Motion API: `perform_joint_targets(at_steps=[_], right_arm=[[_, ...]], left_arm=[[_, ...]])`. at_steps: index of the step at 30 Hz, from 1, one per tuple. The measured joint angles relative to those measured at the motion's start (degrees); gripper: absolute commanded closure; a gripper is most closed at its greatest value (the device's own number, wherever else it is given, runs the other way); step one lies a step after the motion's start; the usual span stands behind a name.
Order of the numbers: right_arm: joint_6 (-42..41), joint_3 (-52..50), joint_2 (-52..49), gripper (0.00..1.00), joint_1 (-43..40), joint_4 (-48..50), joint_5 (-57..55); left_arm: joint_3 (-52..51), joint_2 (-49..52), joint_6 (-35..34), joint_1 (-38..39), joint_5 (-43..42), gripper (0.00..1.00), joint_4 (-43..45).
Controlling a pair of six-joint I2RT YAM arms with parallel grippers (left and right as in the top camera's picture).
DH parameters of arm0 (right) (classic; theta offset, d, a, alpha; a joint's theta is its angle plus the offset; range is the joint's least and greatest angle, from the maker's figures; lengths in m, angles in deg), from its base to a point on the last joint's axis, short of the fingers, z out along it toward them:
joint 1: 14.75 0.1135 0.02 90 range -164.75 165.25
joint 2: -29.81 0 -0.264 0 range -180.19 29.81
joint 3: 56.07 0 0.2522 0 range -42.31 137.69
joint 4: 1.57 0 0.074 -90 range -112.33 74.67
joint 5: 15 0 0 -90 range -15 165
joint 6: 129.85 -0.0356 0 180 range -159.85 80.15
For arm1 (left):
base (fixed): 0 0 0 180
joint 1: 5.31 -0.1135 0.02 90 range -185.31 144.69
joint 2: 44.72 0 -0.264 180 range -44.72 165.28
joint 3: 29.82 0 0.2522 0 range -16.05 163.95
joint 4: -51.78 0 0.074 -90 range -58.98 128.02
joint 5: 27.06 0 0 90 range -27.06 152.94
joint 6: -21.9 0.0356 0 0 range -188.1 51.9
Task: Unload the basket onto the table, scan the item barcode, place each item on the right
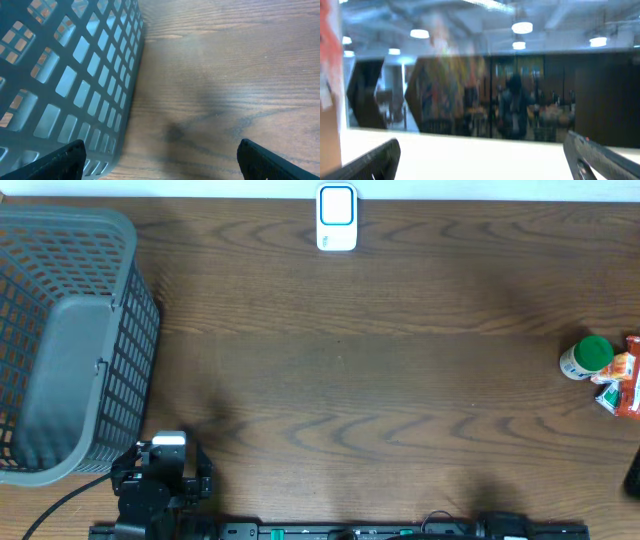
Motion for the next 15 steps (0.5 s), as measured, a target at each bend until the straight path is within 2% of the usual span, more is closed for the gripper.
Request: perform_joint_targets(at_steps=[6, 10, 12, 15], right_arm=[[6.88, -24.79, 23.67, 0.01, 2.67, 14.99, -3.30], [8.35, -38.62, 38.25, 0.01, 2.64, 20.50, -7.67], [8.85, -42.01, 42.64, 0.01, 2.64, 20.22, -10.16], [10.29, -42.34, 43.52, 0.01, 2.54, 21.53, -13.31]], left_arm=[[0.00, 0.00, 0.00, 0.00, 0.00, 0.05, -0.04], [0.00, 0.02, 0.00, 0.00, -0.02, 0.05, 0.02], [0.00, 0.02, 0.00, 0.00, 0.00, 0.05, 0.02], [0.00, 0.02, 0.00, 0.00, -0.02, 0.05, 0.02]])
